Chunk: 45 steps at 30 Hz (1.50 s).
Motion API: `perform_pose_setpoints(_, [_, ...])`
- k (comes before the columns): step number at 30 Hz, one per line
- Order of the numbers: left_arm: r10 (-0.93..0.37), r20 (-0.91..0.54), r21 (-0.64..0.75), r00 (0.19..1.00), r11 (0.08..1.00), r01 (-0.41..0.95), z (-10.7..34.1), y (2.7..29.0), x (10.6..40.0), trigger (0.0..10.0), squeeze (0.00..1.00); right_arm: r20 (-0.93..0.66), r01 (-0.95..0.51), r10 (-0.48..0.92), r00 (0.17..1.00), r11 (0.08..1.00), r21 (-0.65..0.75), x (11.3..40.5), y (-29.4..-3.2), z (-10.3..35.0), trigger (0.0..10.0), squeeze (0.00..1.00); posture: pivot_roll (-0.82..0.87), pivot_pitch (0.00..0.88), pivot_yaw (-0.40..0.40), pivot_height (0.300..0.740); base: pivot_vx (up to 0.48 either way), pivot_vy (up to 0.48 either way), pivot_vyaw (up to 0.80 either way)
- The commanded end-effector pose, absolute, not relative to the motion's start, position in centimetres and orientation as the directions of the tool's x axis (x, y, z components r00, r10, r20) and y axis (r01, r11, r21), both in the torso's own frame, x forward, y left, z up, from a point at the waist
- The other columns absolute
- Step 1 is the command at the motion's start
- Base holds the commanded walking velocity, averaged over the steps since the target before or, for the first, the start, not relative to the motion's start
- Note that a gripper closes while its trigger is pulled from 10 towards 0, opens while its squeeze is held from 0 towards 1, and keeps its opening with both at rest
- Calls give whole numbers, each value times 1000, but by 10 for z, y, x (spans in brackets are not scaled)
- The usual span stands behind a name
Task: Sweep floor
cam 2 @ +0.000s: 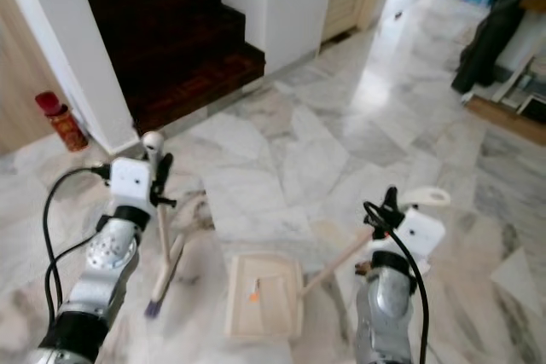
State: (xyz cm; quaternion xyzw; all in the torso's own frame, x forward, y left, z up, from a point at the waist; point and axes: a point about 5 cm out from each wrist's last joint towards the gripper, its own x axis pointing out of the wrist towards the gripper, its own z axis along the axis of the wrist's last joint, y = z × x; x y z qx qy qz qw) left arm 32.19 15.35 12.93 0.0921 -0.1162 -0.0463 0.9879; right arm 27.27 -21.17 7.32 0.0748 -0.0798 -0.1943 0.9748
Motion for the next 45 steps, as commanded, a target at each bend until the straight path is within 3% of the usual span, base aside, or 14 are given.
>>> perform_pose_setpoints(1, [-111,267,206,957,977,56,141,159,323,10000,0,183,344,-380,907,917,201,279,-207,87,10000,0,166,50,-50,740,0,341,0])
perform_pose_setpoints(45, [-112,261,202,959,978,59,143,158,323,10000,0,175,335,-365,914,925,179,280,-204,87,10000,0,173,89,-52,740,0,336,95])
